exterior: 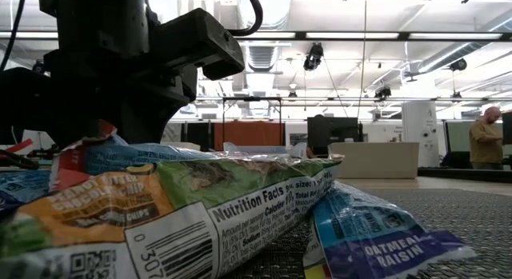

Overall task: Pick and place Granola Bars by type
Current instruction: Put the blue granola bar into the transparent bin

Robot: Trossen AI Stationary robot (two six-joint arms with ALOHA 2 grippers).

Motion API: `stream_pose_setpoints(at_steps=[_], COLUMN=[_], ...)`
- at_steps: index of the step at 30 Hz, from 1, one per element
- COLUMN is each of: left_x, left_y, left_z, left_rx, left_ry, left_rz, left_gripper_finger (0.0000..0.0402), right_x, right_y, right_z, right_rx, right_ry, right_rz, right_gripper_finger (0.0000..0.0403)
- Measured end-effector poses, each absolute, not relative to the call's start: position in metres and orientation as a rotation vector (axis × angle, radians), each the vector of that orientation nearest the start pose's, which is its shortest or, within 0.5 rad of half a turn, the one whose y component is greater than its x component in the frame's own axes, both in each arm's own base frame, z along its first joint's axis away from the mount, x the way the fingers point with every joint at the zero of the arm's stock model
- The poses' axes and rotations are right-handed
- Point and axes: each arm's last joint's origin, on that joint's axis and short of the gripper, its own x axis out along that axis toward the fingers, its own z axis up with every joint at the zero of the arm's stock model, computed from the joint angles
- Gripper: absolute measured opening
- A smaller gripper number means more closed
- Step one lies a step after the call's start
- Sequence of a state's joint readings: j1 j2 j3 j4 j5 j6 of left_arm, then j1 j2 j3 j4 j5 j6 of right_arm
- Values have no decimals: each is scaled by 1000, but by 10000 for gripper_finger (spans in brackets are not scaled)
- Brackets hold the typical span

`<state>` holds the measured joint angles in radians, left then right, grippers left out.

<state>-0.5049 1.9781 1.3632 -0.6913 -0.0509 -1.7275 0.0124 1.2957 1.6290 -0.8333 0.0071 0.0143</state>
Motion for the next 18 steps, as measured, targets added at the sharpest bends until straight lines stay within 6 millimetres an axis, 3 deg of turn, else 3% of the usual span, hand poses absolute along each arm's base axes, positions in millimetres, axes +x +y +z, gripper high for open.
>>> stream_pose_setpoints(at_steps=[7, 13, 18], left_x=[341, 350, 351], left_y=[-187, -188, -179], left_z=[166, 185, 203], left_rx=[-1100, -1073, -971], left_ry=[1188, 1174, 1183], left_rz=[716, 663, 724], left_gripper_finger=[69, 69, 69], right_x=[245, 245, 245], right_y=[3, 3, 3], right_z=[448, 448, 448], right_rx=[9, 9, 3], right_ry=[500, 500, 500], right_rz=[2, 2, 5], right_gripper_finger=[9, 9, 9])
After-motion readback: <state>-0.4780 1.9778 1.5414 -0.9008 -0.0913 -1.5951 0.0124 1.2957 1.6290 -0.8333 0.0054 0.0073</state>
